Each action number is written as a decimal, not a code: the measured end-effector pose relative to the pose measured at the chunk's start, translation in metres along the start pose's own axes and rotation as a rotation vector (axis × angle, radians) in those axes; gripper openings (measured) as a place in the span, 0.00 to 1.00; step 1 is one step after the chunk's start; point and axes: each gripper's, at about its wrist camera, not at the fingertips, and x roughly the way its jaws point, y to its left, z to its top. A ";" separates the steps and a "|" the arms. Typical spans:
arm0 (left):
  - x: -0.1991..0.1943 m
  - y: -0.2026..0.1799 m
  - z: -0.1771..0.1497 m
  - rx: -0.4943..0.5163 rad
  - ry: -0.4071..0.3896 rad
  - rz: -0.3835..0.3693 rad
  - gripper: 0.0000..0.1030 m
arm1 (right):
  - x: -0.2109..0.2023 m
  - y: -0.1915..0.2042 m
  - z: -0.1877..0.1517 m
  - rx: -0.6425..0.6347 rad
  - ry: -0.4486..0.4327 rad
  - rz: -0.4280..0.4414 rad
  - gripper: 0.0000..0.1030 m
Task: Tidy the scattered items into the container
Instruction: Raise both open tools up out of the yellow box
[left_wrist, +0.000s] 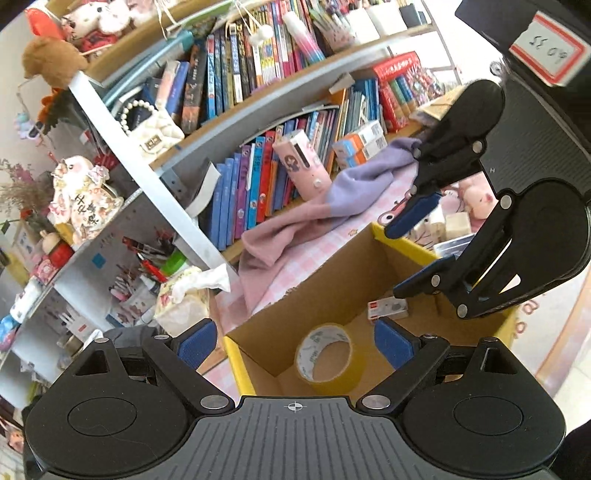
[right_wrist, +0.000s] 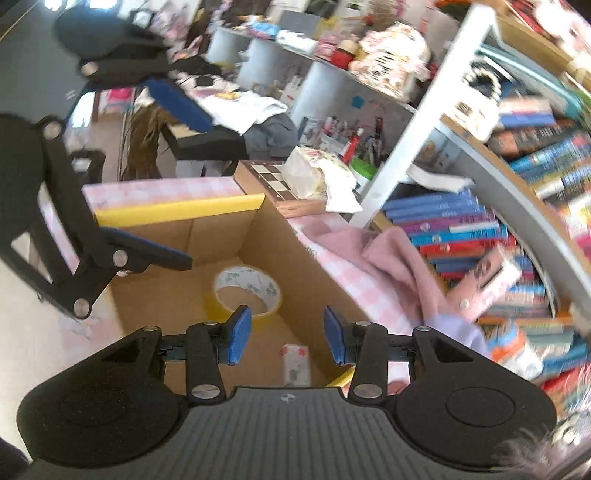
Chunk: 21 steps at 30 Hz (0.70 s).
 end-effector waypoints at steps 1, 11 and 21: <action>-0.005 -0.001 -0.001 -0.003 -0.004 0.003 0.92 | -0.005 0.002 -0.002 0.028 0.002 -0.003 0.39; -0.050 -0.014 -0.018 -0.118 -0.030 0.031 0.92 | -0.056 0.025 -0.032 0.242 -0.008 -0.095 0.39; -0.083 -0.029 -0.043 -0.326 -0.017 0.104 0.92 | -0.103 0.041 -0.062 0.440 -0.046 -0.214 0.38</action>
